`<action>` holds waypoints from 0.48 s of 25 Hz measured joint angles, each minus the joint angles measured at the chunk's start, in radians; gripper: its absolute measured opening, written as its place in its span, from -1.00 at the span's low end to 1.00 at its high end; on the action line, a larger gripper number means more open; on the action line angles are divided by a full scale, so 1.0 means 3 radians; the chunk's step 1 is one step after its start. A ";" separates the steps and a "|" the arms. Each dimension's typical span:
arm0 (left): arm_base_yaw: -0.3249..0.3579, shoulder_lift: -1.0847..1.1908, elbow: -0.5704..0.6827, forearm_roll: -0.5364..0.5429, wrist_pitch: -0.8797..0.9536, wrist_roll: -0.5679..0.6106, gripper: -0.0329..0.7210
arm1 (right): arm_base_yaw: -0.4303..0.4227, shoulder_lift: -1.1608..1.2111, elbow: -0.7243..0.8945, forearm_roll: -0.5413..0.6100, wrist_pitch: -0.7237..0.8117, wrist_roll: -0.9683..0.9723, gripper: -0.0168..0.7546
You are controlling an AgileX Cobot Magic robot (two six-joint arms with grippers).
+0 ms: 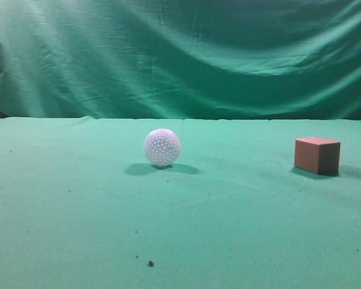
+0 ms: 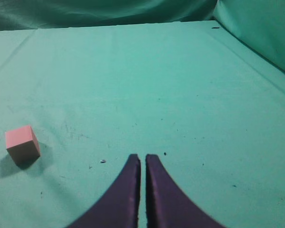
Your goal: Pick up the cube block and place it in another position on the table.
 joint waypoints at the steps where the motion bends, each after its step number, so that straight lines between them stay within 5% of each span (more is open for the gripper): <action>1: 0.0000 0.0000 0.0000 0.0000 0.0000 0.0000 -0.22 | 0.0000 0.0000 0.0000 0.0000 0.0000 0.0000 -0.96; 12: 0.0000 0.0000 0.0000 0.0000 0.0000 0.0000 -0.22 | 0.0000 0.0000 0.0000 0.0000 0.0000 0.0000 -0.96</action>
